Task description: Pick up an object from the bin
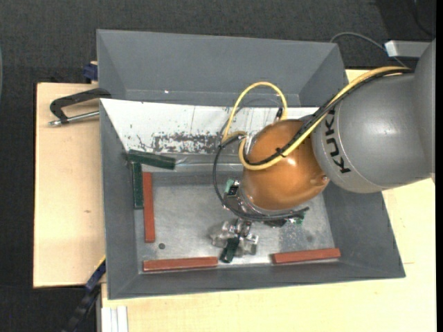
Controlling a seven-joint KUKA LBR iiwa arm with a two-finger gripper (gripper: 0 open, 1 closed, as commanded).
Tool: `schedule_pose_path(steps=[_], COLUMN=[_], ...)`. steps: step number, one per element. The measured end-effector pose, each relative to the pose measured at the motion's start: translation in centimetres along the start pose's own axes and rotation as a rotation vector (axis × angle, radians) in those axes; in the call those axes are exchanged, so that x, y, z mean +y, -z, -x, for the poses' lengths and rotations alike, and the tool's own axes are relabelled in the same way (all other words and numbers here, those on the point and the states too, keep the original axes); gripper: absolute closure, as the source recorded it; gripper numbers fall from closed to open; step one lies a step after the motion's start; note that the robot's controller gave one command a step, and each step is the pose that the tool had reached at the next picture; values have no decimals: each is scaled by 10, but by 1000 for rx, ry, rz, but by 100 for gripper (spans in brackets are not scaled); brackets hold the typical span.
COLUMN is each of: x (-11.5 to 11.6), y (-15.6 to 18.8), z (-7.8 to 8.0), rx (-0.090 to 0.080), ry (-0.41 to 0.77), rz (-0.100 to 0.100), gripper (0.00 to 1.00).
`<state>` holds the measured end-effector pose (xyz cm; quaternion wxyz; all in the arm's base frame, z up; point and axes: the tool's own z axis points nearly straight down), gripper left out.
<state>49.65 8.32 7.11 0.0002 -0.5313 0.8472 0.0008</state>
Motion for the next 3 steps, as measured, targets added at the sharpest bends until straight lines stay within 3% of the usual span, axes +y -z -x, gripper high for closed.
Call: schedule_pose_path(steps=[1, 2, 3], x=[-10, -10, -23], y=[115, 115, 159], z=[-13, -13, -25], rx=[-3, -3, -3], ry=[-10, -10, -19], rz=[-3, -3, -1], gripper=[100, 100, 100])
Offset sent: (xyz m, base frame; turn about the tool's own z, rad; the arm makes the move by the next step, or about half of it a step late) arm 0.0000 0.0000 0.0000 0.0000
